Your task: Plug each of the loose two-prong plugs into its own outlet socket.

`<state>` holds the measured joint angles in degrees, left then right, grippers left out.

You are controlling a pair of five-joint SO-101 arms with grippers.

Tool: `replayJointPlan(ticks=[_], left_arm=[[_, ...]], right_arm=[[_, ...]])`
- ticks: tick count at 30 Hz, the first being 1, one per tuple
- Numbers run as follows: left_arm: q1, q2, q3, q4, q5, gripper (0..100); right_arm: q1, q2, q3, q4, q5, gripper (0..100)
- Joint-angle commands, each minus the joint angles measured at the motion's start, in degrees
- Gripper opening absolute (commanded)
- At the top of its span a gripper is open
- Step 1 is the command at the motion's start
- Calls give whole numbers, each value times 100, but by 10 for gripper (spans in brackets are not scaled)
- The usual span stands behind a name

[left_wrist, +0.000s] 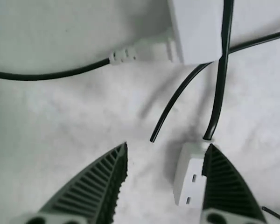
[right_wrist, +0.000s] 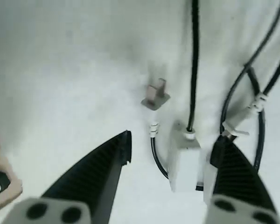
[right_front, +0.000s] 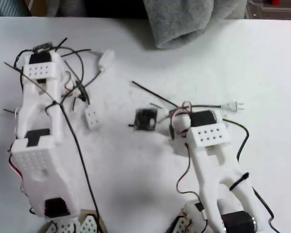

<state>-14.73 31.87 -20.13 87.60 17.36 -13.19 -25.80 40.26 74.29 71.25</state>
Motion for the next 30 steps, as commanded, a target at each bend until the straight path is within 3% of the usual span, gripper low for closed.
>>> replayJointPlan(ticks=[1, 5, 9, 15, 19, 22, 30], left_arm=[[75, -75, -62, -70, -44, 264], [75, -66, -62, -70, -44, 264], [75, -57, -62, -79, -44, 264], [75, -48, -62, -79, -44, 264], [75, -48, -62, -79, -44, 264], [75, -48, -62, -79, -44, 264], [75, -48, -62, -79, -35, 264]], right_arm=[[136, -22, -141, 453, 1073, 300], [163, -13, 88, 558, 1486, 300], [163, -13, 888, -532, 1468, 300], [110, -22, 1635, -2396, 44, 294], [101, -40, 1723, -3108, -1064, 247], [101, -22, 1732, -3178, -1310, 201], [136, -66, 1732, -2448, -642, 202]])
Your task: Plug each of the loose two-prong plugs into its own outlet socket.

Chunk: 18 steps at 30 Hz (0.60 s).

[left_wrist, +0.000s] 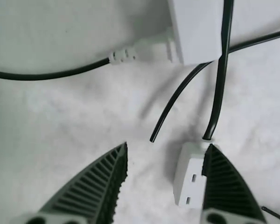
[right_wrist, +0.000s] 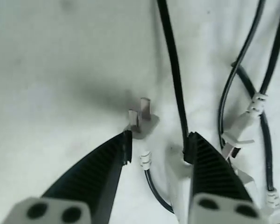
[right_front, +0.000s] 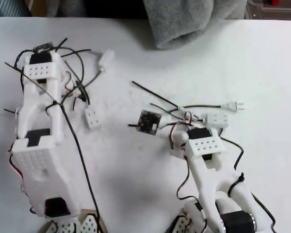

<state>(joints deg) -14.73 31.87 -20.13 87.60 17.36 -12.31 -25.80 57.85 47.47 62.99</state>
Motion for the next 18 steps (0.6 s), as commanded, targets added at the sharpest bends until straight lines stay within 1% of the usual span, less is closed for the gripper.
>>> replayJointPlan(ticks=[1, 6, 11, 14, 18], left_arm=[[75, -48, -62, -79, -35, 264], [75, -48, -35, -158, -35, 264], [75, -48, -26, -158, -35, 264], [75, -48, -26, -158, -35, 264], [75, -48, -26, -158, -35, 264]], right_arm=[[48, -66, -26, 259, 193, 208], [4, -75, -35, 567, 220, 239], [40, -22, 0, 453, 167, 241], [48, -31, 299, 13, 149, 241], [40, -31, 721, -848, -466, 241]])
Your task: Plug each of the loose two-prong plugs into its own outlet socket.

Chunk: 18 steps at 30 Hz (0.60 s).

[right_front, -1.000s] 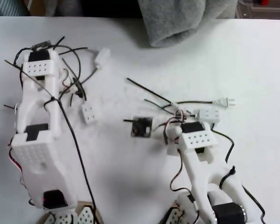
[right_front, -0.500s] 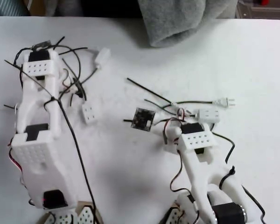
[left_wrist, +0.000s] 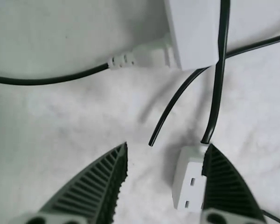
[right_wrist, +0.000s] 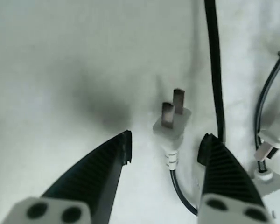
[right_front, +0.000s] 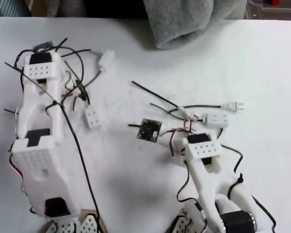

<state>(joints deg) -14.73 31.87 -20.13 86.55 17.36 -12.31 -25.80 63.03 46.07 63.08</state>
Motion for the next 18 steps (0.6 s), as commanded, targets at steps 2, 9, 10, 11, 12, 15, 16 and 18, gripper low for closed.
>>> replayJointPlan(ticks=[2, 9, 10, 11, 12, 15, 16, 18], left_arm=[[75, -48, -26, -53, -35, 264], [75, -48, -26, -35, -35, 264], [75, -48, -26, -26, -35, 264], [75, -48, -26, -26, -35, 264], [75, -48, -26, -26, -35, 264], [75, -48, -26, -26, -35, 264], [75, -48, -26, -26, -35, 264], [75, -48, -26, -26, -35, 264]], right_arm=[[48, -31, 220, -840, -615, 241], [48, -31, 211, -998, -598, 240], [57, -22, 229, -1015, -598, 240], [92, -22, 229, -989, -598, 240], [136, -22, 229, -989, -598, 240], [171, -22, 229, -1007, -598, 240], [163, -22, 229, -1015, -598, 239], [136, -13, 229, -1024, -598, 211]])
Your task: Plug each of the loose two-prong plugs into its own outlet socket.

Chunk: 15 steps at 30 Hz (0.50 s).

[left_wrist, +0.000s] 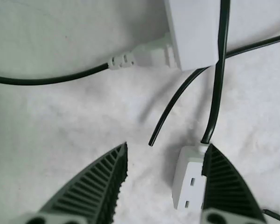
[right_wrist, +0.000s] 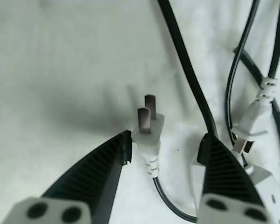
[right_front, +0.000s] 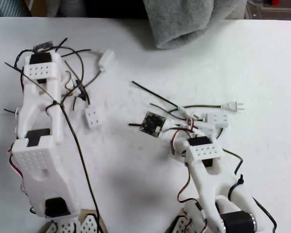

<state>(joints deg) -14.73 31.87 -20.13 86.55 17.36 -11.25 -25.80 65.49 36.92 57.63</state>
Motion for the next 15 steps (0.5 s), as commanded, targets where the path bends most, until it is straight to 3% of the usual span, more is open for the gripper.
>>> replayJointPlan(ticks=[1, 6, 12, 15], left_arm=[[75, -48, -26, -18, -35, 264], [75, -40, -18, -18, -35, 264], [48, -40, -18, -9, -35, 264], [48, -40, -18, -9, -35, 264]], right_arm=[[31, -13, -18, -110, -53, 187], [22, 356, -281, -66, -70, 96], [-40, 1385, -1275, 673, -105, 190], [-13, 1736, -1644, 787, -475, 200]])
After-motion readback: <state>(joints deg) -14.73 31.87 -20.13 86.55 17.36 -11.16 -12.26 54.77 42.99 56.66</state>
